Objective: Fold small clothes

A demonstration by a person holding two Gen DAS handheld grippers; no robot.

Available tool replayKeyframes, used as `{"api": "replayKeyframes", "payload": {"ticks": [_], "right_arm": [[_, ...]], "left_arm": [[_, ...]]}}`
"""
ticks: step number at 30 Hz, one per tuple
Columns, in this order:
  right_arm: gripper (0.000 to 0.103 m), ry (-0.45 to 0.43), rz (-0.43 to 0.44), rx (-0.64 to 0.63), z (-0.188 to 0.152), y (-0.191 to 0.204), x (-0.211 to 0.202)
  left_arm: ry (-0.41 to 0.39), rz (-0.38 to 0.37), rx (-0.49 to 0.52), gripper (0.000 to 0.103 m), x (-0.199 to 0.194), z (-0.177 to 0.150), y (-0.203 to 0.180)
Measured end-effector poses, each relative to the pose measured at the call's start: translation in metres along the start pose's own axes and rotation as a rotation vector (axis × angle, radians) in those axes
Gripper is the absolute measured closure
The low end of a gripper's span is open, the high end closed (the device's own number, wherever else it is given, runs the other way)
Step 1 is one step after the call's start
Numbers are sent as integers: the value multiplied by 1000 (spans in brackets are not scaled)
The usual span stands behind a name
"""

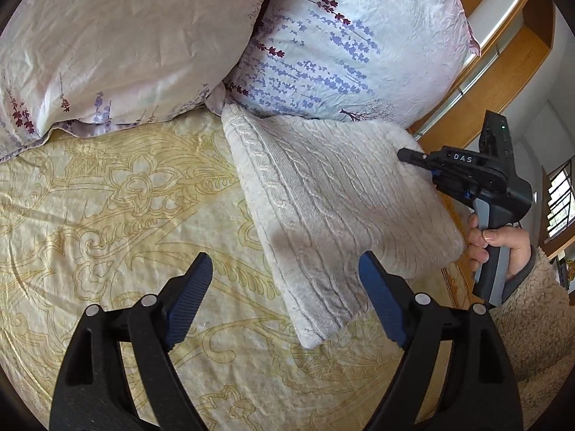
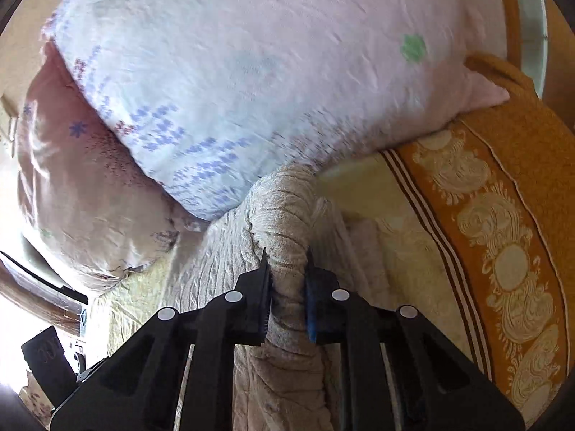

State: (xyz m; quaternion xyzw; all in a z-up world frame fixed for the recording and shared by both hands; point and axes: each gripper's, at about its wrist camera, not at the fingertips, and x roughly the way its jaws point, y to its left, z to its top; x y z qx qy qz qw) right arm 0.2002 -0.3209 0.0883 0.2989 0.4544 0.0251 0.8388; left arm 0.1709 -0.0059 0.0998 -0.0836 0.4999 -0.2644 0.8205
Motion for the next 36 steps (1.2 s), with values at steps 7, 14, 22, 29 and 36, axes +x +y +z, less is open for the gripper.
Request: {"api": "replayKeyframes", "payload": {"ticks": [7,14,22,29,36], "right_arm": [[87,-3,30,94,-6,-20,-5],[87,-36,-26,59,3,-17,-15],[87,-63,4,120,3,-28,-27],[78,10,-54,164,-4,-44,-11],[47,-78,10,146,-15,-51,-70]], "left_arm": [[7,7,88,18,5,-8,-11],[-1,-1,162,14,4,-11,-22],[-12,53,213,2,2,-12,-29],[3,155,319,2,7,-17,-48],[-42,159,410,2,0,-28,-63]]}}
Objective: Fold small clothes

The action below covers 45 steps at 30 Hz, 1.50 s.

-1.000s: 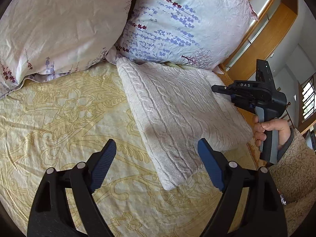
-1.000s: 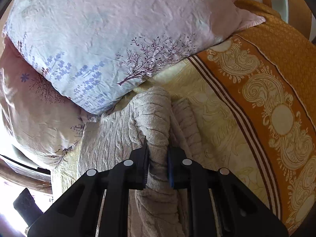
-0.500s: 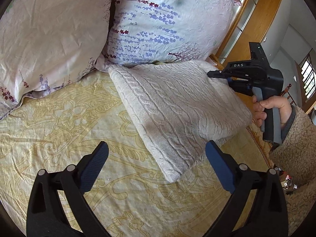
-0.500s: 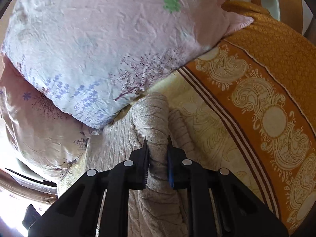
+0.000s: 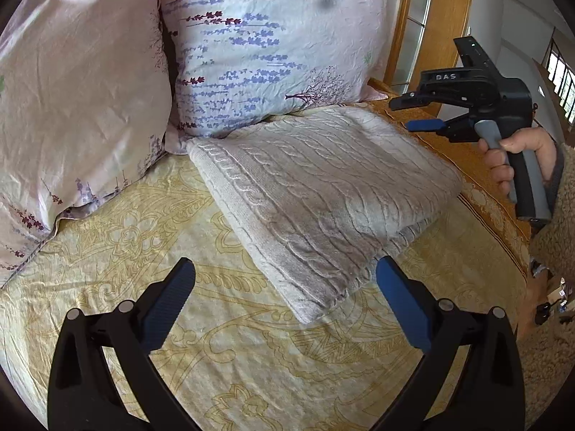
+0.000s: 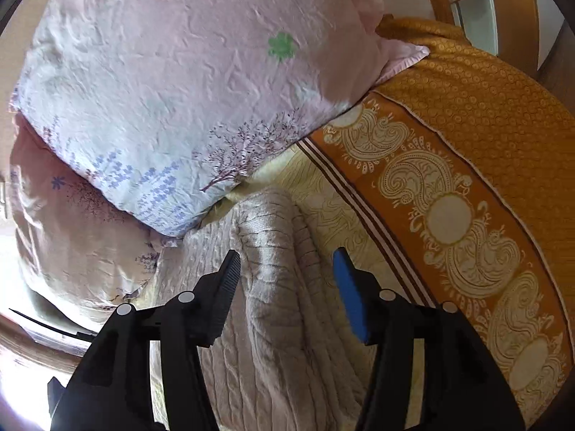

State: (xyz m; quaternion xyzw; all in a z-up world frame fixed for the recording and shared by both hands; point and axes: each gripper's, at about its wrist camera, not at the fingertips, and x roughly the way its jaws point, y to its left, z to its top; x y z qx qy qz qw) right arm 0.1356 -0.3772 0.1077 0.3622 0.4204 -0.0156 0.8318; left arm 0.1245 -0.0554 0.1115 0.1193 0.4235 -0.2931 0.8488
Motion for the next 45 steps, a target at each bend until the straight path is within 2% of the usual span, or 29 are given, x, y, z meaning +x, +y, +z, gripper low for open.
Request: {"api": "replayKeyframes", "payload": {"ticks": [4,10,12,20,26,31,33,34,35,36,41,45], "right_arm": [[47,24,29,-50,-24,4,-11],[47,48,23,-77,-55,3,-13],[47,51,24,-80,-60,4,-13],[48,53,8,-134,-64,14,-11],[55,75,-38,-168,-67,18,-1],[64,89,-53,-191,-67,19,2],[73,101,-53,-201,-68,19,5],[77,106,-58,-205,-68,18,6],[88,110,-60,-208,-68,17,6],[90,112,-48,-203,-68,17,6],[92,59,-35,-196,-63,22,-6],[92,8,-10,-173,-53,24,-20]], "left_arm": [[-28,27,59,2,-1,-7,-10],[-98,47,161,4,1,-21,-27],[-101,79,184,8,5,-23,-30],[-96,71,235,48,15,-27,-33],[-75,74,272,60,21,-31,-35],[-64,89,305,62,23,-33,-36],[-53,100,328,64,25,-34,-37],[-42,102,337,68,26,-34,-37],[-31,97,335,73,27,-33,-36],[-23,86,317,75,26,-32,-32],[3,-23,153,86,17,-17,-6],[4,-62,114,90,10,-13,1]]}}
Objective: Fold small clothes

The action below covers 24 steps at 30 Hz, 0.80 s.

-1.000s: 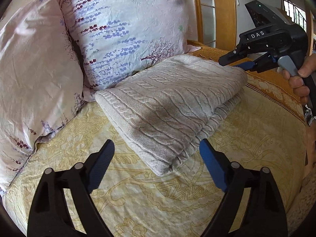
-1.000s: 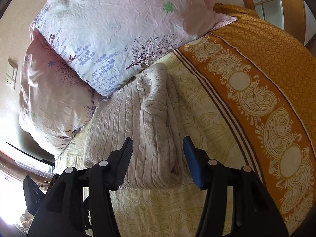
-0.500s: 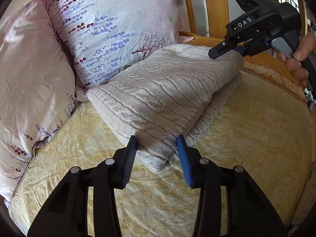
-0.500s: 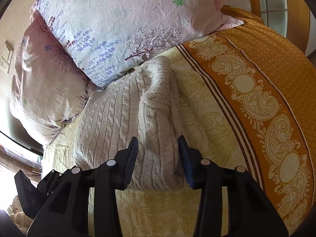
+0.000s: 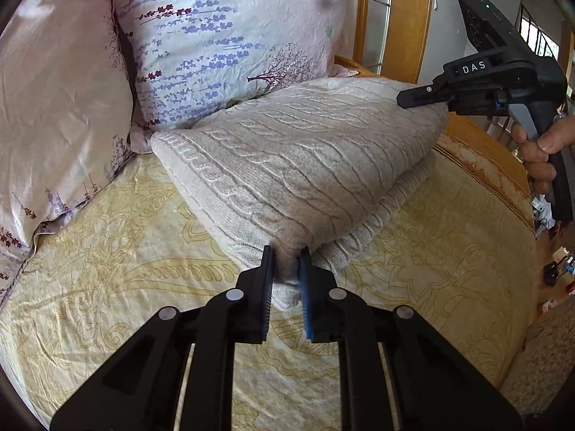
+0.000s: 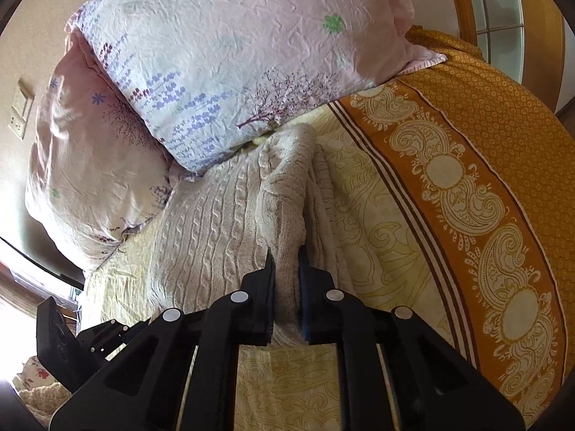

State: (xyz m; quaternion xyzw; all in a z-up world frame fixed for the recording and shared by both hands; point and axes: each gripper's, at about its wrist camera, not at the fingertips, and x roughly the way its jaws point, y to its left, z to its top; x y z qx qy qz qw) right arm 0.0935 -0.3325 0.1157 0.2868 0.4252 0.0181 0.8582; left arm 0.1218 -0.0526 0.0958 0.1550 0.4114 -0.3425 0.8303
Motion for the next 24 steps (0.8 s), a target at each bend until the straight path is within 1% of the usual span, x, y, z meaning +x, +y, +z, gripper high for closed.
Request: {"api": "replayKeyframes", "payload": {"ticks": [3,6,13,17,21,24], "right_arm": [[92,-17,5,7,3,1,-8],[92,-11,-12,9,-1,-1,-10],[92,69,-65,101,-29,-30,14],[92,56,-51,127,-32,-36,18],[92,50,-67,107,-29,-35,18],[91,27,-94,86,-25,-31,17]], "left_arm": [[-8,-23,-37,93,-7,2,4],[-8,-24,-39,94,-13,2,3],[23,-7,-10,94,-6,0,-4],[33,-10,-10,94,-3,-1,-3],[39,-14,-8,94,-1,-1,-2],[39,-19,-10,93,-1,0,-2]]}}
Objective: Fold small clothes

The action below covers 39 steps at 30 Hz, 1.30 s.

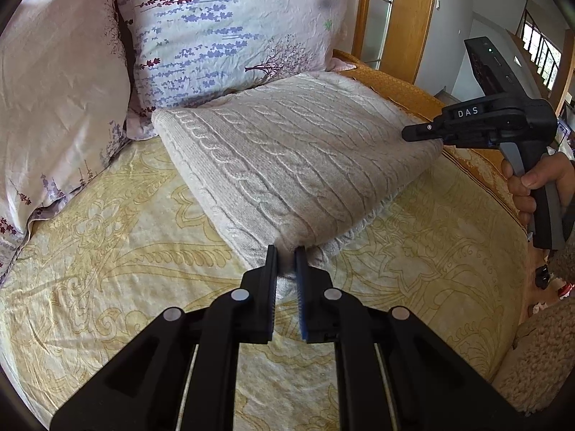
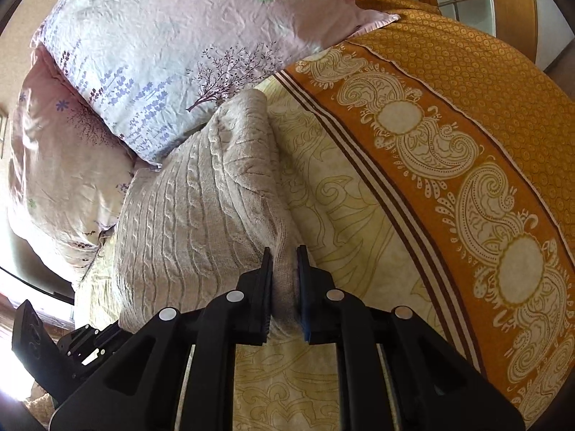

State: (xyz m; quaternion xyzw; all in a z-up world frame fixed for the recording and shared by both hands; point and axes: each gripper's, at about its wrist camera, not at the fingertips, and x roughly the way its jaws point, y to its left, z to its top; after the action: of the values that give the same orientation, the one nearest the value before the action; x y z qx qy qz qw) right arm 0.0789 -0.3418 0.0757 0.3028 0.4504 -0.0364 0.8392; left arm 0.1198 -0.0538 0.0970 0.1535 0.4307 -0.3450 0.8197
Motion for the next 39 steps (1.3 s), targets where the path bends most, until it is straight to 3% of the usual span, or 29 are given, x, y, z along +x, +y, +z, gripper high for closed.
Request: {"api": "replayKeyframes", "payload": {"ticks": [5,7,8,9,12,14,16,19,24,27,34,39], "right_arm": [[91,19,5,-4,1,-1,5],[84,34,18,17,1,-5,4],[73,42,16,28,2,-7,4],[64,46,15,39,1,-10,3],[57,26,47,84,2,-18,-4],[51,-5,61,107,9,-22,-10],[47,-31,80,121,20,-25,-11],[46,-27,120,142,33,-27,3],[44,27,106,104,59,-8,33],[28,74,101,96,63,-7,45],[27,183,180,139,60,-18,67],[26,215,217,116,57,-15,74]], "left_arm": [[10,-5,-8,91,3,-1,0],[10,-9,-12,89,2,-1,2],[7,-12,-16,87,0,-1,2],[8,-12,-19,82,-1,-1,3],[3,-32,-49,58,-11,1,9],[-33,-65,-94,34,-26,6,18],[-82,-98,-149,25,-40,17,30],[-132,-84,-197,22,-40,47,41],[-40,-34,-216,22,4,91,43],[57,23,-279,16,28,98,55],[179,38,-374,9,57,98,79],[212,-1,-402,9,74,99,83]]}}
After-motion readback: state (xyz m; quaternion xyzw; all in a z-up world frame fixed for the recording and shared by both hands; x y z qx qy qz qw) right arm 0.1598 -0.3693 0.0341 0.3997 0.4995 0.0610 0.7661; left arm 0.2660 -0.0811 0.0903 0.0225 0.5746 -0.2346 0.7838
